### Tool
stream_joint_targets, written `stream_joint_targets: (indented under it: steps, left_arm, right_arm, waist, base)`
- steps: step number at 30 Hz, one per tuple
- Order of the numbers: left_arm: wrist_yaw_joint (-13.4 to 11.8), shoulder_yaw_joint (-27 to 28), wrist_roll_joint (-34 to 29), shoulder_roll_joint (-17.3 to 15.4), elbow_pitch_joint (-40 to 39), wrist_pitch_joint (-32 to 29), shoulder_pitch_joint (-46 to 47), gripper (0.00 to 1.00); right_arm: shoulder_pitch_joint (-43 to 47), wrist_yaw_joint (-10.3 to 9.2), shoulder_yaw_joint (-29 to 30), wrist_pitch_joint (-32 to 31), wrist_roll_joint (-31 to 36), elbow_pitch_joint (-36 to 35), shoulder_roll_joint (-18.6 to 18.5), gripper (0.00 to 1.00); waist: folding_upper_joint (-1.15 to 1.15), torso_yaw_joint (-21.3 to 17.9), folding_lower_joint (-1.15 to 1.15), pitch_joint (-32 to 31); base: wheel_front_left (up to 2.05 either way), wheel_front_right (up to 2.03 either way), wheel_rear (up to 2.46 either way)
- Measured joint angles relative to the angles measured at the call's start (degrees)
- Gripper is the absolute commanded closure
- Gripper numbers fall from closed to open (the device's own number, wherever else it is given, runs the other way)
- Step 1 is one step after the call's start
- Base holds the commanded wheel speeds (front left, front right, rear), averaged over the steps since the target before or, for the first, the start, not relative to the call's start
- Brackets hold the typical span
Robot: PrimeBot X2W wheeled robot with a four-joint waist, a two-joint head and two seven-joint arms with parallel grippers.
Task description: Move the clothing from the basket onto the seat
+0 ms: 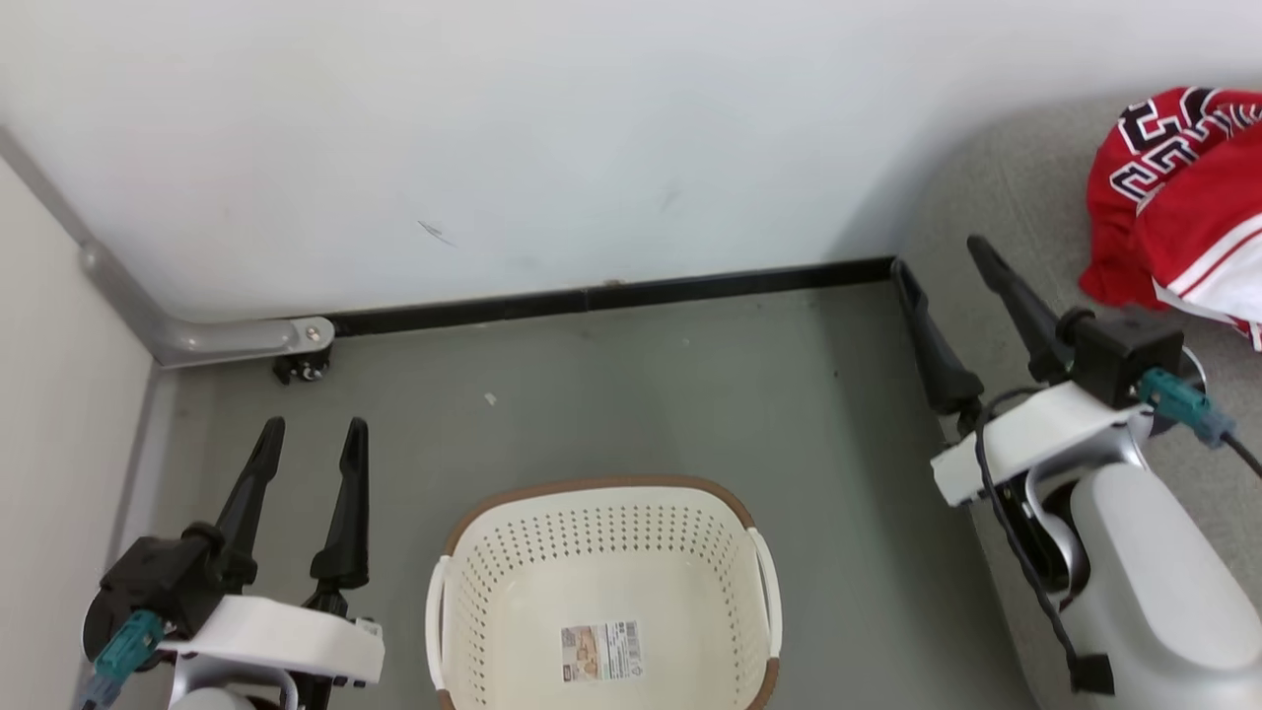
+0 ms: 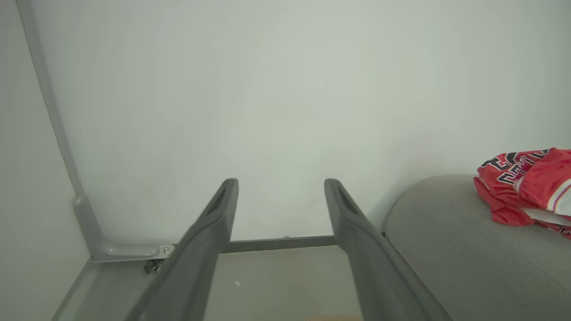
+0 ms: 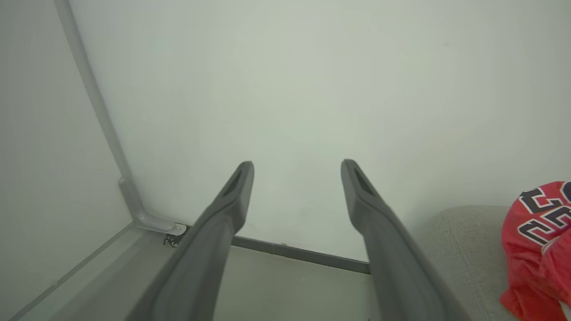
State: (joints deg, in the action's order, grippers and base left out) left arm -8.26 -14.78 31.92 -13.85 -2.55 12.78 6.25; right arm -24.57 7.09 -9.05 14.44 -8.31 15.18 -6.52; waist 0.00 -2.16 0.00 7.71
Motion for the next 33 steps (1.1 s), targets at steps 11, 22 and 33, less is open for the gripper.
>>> stream_joint_targets:
  steps: [11,22,33]
  left_arm:
    - [0.35,1.41,0.14,-0.22,0.75,1.21,-4.38,0.0]
    - [1.44,2.4,-2.36,-0.68,3.27,1.44,-9.49,0.0]
    - [1.94,3.2,-5.42,-0.79,3.89,1.44,-13.67,0.0]
  right_arm:
    - [8.92,0.0,3.03,0.0,-0.7,-4.89,-0.12,0.0]
    - [17.66,0.0,5.98,0.0,-0.68,-9.32,0.38,0.0]
    - [24.87,0.0,7.27,0.0,-0.69,-11.46,1.49,0.0]
  waist:
    - [0.0,2.29,0.0,-4.78]
    - [0.0,3.67,0.0,-9.18]
    - [0.0,4.59,0.0,-12.38]
  base:
    - [0.0,0.0,0.0]
    - [0.0,0.0,0.0]
    - [0.0,0.0,0.0]
